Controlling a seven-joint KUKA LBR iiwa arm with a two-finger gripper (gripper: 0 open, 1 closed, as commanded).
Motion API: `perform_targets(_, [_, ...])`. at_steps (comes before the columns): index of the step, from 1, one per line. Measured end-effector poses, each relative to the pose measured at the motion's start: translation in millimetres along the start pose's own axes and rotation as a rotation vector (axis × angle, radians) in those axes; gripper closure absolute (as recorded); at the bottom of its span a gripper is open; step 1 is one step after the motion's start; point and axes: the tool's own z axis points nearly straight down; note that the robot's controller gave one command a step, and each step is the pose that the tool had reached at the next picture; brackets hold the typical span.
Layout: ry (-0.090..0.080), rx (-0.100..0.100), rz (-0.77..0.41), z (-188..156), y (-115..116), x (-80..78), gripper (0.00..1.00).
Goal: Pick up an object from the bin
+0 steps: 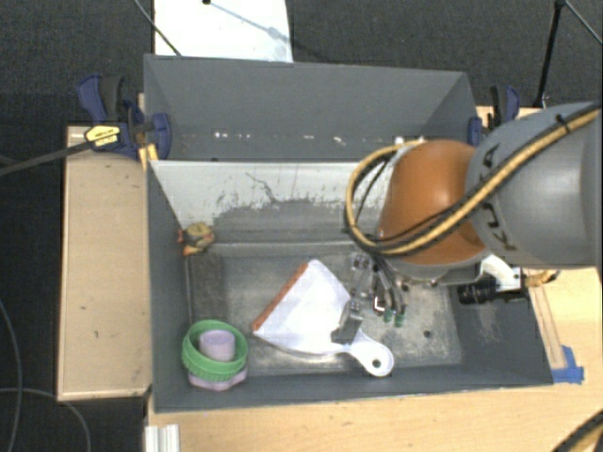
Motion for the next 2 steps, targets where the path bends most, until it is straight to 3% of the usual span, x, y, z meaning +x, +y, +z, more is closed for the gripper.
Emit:
perform_targets(1, [0.004, 0.003, -0.215, -15.7, -27.2, -14.8, 0.00])
perform_targets(2, [0.003, 0.002, -0.119, -22.1, -8.4, 0.3, 0.00])
